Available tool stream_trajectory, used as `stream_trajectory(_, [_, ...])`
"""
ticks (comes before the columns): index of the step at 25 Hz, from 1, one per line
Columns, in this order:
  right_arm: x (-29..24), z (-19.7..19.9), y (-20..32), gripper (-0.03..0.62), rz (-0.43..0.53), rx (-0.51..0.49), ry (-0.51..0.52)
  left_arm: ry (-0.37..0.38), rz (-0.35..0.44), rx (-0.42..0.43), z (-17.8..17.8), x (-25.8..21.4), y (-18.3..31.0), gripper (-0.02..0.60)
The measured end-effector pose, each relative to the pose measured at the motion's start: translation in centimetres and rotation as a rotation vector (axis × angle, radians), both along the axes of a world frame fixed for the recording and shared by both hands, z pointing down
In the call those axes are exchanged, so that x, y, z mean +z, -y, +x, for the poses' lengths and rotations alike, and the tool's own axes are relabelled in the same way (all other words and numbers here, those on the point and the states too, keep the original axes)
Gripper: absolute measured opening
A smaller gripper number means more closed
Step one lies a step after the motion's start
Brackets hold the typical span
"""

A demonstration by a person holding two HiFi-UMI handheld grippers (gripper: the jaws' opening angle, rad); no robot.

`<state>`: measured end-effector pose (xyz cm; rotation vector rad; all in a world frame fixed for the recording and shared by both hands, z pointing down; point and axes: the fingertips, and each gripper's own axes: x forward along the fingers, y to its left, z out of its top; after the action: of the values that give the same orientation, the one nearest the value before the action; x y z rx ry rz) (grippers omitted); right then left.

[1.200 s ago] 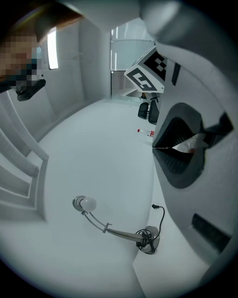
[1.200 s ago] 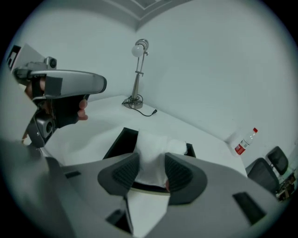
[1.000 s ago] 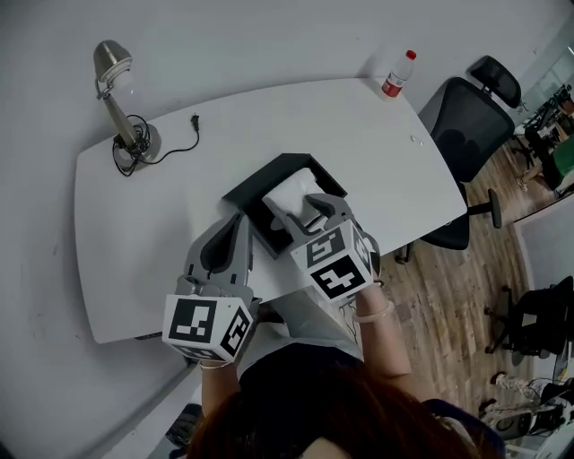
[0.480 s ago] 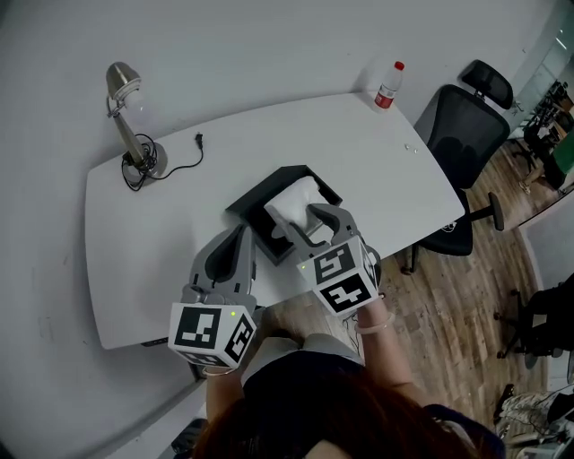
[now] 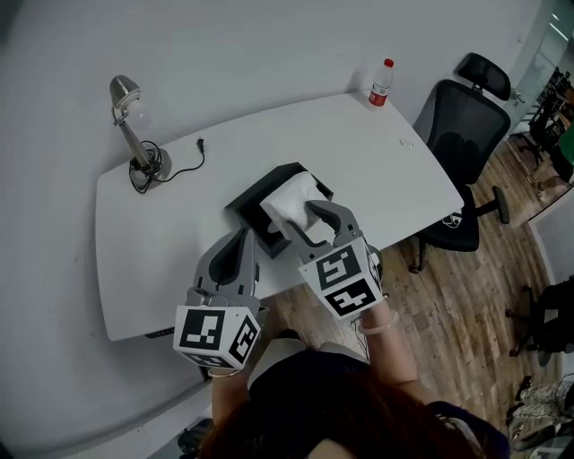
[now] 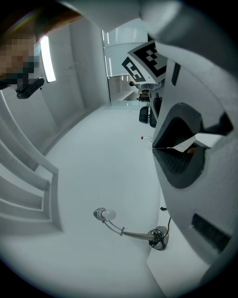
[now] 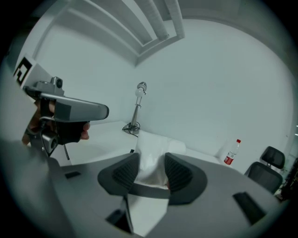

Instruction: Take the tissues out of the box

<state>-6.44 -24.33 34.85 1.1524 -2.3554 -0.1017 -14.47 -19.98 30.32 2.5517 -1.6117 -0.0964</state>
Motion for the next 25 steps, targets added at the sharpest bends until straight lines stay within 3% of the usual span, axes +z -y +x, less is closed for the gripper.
stream_trajectory(25, [-4.1, 3.9, -9.1, 0.186, 0.096, -0.062, 0.140, 0.053, 0.021, -0.056, 4.5, -1.6, -9.3, 0.021])
